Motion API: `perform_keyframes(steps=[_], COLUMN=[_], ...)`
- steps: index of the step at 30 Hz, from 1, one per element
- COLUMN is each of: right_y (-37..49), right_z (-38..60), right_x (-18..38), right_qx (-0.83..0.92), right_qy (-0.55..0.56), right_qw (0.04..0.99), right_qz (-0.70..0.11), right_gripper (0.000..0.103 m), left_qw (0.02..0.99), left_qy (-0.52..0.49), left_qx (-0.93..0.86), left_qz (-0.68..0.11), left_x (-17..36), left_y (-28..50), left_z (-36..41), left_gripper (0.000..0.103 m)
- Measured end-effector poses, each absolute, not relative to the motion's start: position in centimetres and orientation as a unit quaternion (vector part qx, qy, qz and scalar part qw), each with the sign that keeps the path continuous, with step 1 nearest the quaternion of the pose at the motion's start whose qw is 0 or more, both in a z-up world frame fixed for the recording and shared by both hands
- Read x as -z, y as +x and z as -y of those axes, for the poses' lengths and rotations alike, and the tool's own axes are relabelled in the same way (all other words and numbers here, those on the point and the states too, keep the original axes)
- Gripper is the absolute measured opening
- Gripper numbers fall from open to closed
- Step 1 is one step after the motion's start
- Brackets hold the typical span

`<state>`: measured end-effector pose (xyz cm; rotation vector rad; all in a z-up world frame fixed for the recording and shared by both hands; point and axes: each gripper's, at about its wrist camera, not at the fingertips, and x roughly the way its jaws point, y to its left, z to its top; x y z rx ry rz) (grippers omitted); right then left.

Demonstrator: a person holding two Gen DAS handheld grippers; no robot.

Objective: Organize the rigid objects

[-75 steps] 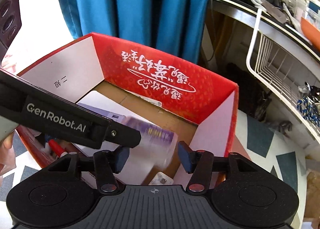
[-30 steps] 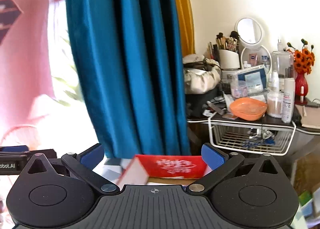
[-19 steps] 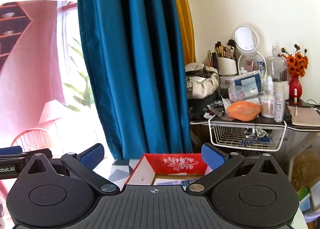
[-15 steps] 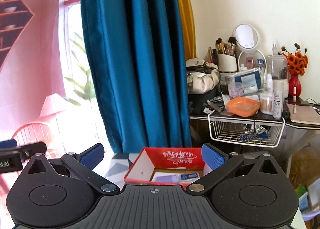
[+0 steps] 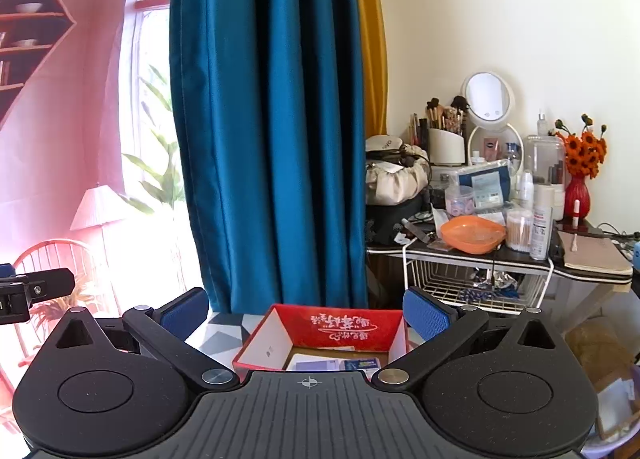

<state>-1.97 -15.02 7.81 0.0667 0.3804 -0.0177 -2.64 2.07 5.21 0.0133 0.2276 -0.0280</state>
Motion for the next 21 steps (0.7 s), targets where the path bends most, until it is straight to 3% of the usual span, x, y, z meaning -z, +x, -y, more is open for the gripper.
perform_keyframes(steps=[21], right_y=[-2.08], right_z=[15.83], right_x=[-7.09], right_qx=[0.019], right_qy=[0.037], right_qw=[0.980], right_qz=[-0.194], right_gripper=[0.103], left_qw=[0.994], left_qy=[0.008], left_qx=[0.020], left_qz=[-0.104], left_x=[-5.23], left_y=[-3.04], left_z=[-2.09], left_gripper=[0.103])
